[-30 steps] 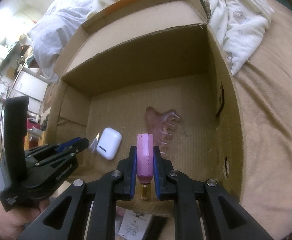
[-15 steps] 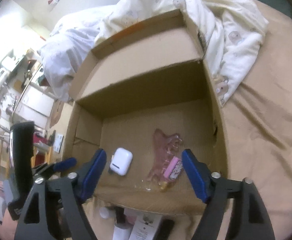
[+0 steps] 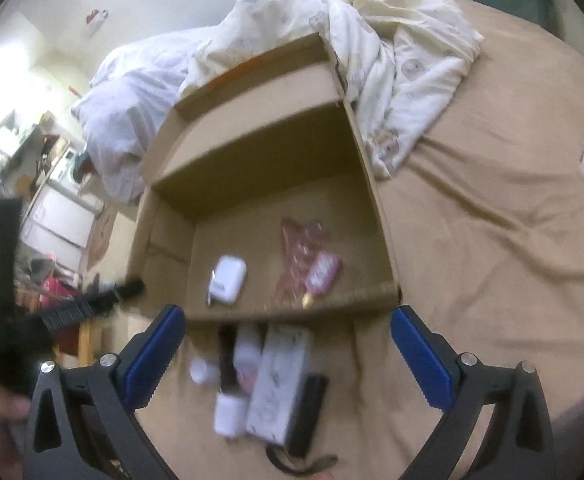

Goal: Organize rigid objects
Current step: 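Withdraw both tools from the box toward the remaining items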

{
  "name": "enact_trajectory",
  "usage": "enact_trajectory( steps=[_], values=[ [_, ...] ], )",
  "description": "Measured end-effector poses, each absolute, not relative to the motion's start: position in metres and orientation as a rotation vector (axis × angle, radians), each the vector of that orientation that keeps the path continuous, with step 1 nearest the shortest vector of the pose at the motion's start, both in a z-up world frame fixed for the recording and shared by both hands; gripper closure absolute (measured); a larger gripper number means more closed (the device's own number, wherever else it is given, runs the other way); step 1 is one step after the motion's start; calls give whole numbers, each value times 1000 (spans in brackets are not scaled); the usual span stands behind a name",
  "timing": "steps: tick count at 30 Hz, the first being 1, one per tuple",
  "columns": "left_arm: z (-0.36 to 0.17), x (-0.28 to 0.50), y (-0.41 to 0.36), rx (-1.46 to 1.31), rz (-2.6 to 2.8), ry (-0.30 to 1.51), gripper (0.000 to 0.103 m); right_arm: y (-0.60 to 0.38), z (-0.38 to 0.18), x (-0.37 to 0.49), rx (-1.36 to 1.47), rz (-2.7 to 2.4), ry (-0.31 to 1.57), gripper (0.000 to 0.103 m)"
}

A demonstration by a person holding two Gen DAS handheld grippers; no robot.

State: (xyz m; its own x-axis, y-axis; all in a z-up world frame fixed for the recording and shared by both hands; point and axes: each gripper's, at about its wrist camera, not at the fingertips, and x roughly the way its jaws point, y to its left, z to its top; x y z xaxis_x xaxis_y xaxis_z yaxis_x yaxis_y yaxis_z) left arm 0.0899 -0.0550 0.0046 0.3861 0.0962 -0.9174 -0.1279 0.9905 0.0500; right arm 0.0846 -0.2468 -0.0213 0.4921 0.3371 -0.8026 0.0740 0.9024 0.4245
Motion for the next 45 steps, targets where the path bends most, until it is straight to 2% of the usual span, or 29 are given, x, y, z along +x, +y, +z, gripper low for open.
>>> enact_trajectory(
  steps=[17, 29, 45],
  values=[
    [1, 90, -74, 69, 226, 1192, 14, -262, -23, 65, 553, 219, 1051, 0],
    [-11, 79, -42, 23, 205, 1230, 14, -256, -29, 68, 530, 181, 1074, 0],
    [-26, 77, -57, 62, 282, 1236, 14, -249, -26, 70, 507, 247, 1094, 0]
  ],
)
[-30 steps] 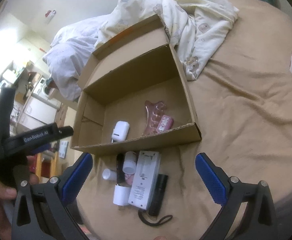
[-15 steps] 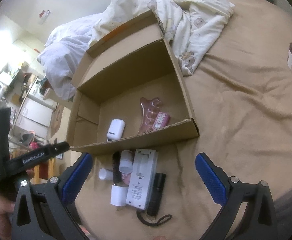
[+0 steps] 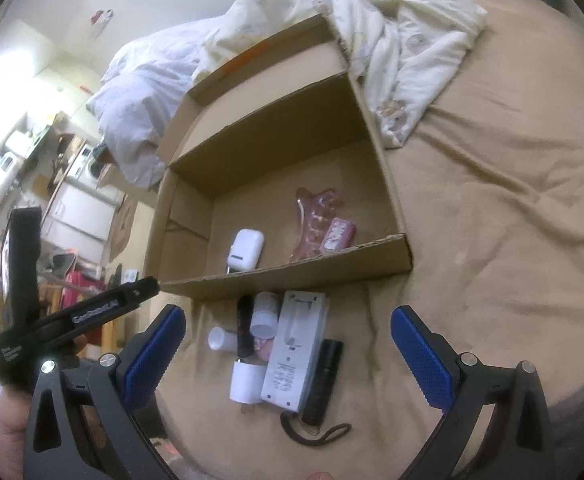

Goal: Organize rigid objects
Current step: 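Withdraw both tools from the box toward the remaining items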

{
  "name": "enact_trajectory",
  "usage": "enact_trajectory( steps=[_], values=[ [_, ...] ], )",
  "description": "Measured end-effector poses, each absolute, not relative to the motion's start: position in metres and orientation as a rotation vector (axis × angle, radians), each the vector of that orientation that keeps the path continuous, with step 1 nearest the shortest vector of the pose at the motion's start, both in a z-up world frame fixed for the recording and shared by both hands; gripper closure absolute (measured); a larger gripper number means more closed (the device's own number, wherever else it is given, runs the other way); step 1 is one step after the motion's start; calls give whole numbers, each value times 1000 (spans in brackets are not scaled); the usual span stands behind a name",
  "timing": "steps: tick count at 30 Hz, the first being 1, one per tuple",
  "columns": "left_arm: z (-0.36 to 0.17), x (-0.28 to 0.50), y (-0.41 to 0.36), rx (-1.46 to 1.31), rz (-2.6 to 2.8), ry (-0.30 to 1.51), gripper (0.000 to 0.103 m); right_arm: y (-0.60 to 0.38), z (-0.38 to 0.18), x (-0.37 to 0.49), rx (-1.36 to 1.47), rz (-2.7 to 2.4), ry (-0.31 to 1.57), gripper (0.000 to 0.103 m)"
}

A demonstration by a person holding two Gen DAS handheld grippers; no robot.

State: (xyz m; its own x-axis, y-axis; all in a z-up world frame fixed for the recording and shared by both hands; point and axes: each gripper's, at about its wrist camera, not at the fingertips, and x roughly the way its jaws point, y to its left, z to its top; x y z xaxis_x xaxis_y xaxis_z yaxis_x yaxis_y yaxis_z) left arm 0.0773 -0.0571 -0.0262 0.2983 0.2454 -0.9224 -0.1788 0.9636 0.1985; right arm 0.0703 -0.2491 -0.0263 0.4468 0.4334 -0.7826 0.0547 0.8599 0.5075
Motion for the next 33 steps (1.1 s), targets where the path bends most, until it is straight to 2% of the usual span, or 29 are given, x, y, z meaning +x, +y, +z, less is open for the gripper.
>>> enact_trajectory(
  steps=[16, 27, 33],
  values=[
    [-29, 68, -52, 122, 174, 1224, 14, -248, -38, 75, 483, 212, 1146, 0],
    [-30, 56, -60, 168, -25, 1172, 14, -275, -28, 66, 607, 165, 1053, 0],
    [-46, 52, -63, 127, -125, 1245, 15, -279, -38, 67, 635, 109, 1090, 0]
  ],
)
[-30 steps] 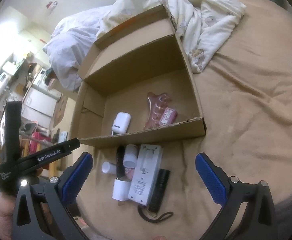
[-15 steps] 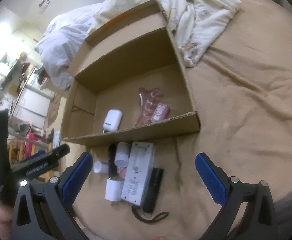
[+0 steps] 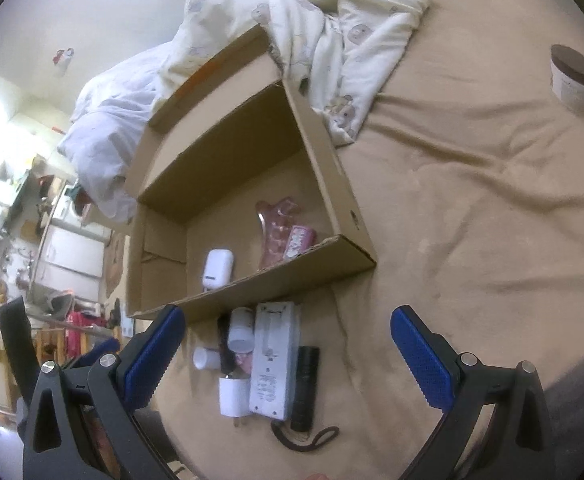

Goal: Organize rigid objects
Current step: 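Withdraw both tools from the box toward the remaining items, then grasp the white pill bottle with the left tool while the right tool grasps the black flashlight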

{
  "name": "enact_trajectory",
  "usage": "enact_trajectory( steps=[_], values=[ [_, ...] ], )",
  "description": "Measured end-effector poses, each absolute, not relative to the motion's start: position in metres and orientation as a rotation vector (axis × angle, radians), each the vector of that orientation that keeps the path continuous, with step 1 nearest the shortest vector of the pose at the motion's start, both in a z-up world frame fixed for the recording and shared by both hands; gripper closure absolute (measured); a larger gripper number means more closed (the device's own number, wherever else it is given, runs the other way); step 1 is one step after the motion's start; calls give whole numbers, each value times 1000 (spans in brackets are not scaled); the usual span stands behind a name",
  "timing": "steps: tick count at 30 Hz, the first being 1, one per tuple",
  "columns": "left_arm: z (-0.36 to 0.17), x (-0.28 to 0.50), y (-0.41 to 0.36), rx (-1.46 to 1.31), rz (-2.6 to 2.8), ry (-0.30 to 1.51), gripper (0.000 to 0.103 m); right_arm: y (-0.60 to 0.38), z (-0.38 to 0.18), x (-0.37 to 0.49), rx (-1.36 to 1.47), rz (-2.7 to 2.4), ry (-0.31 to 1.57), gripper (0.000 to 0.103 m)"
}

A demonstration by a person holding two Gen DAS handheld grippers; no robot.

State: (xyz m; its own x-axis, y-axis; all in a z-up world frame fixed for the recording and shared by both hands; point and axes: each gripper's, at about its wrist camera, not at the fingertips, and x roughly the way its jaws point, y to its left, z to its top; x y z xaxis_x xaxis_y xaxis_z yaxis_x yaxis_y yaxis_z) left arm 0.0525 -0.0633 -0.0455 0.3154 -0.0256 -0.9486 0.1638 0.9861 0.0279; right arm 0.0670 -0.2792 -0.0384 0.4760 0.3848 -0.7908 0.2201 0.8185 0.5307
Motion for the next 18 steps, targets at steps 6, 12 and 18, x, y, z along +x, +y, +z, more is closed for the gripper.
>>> enact_trajectory(
  steps=[6, 12, 18],
  values=[
    [-85, 61, -67, 127, -139, 1365, 38, -270, -46, 73, 573, 86, 1128, 0],
    [-111, 73, -59, -2, -219, 1456, 78, -266, -48, 72, 526, 76, 1137, 0],
    [-100, 71, -53, -1, -249, 1420, 79, -261, -51, 74, 515, 93, 1160, 0]
  ],
)
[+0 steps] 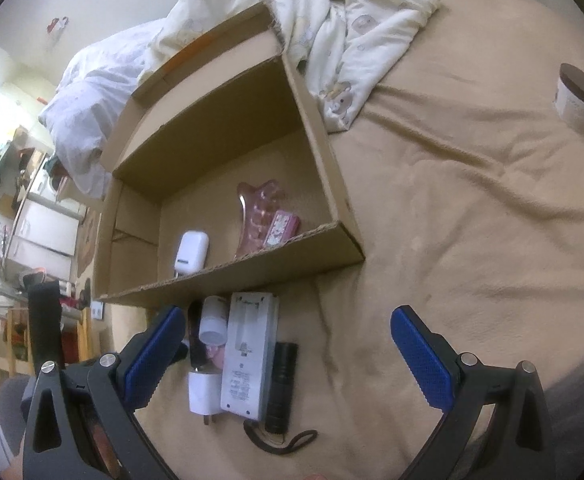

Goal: Organize rigid objects
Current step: 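Grasp the white pill bottle with the left tool while the right tool grasps the black flashlight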

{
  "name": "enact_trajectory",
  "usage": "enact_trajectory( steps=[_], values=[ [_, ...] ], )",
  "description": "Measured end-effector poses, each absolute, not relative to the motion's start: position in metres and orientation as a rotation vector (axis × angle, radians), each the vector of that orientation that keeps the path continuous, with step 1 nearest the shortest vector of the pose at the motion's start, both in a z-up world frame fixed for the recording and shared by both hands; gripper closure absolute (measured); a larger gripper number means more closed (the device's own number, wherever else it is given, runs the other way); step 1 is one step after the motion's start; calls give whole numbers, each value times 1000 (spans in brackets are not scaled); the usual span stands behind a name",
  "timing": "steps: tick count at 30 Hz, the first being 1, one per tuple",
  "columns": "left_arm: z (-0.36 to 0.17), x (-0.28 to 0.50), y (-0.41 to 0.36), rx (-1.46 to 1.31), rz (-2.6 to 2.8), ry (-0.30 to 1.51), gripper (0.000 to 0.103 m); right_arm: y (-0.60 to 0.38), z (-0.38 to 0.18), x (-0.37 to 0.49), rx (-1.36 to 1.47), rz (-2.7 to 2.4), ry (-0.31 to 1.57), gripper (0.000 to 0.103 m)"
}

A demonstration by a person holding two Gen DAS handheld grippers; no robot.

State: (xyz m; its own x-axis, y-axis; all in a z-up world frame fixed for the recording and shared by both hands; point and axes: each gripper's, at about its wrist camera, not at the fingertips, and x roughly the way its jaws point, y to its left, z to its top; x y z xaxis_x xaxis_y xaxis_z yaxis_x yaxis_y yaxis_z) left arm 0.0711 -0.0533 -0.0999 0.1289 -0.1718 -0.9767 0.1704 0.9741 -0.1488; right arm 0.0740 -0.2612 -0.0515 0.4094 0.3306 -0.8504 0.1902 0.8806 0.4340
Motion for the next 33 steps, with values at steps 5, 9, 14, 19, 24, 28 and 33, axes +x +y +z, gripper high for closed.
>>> enact_trajectory(
  steps=[5, 9, 14, 19, 24, 28, 33],
  values=[
    [-80, 68, -51, 189, -185, 1393, 79, -242, -69, 79, 550, 241, 1287, 0],
    [-89, 69, -48, 250, -165, 1425, 79, -234, -86, 81, 521, 221, 1375, 0],
    [-115, 74, -46, 226, -146, 1471, 79, -229, -101, 78, 449, 176, 1455, 66],
    [-120, 76, -51, 244, -123, 1440, 79, -213, -116, 76, 374, 205, 1534, 73],
    [-130, 80, -56, 263, -105, 1436, 79, -198, -138, 73, 341, 216, 1607, 74],
    [-142, 80, -59, 236, -78, 1450, 79, -184, -146, 75, 269, 200, 1603, 74],
    [-139, 79, -49, 177, -76, 1454, 79, -173, -139, 68, 189, 192, 1548, 83]
  ],
)
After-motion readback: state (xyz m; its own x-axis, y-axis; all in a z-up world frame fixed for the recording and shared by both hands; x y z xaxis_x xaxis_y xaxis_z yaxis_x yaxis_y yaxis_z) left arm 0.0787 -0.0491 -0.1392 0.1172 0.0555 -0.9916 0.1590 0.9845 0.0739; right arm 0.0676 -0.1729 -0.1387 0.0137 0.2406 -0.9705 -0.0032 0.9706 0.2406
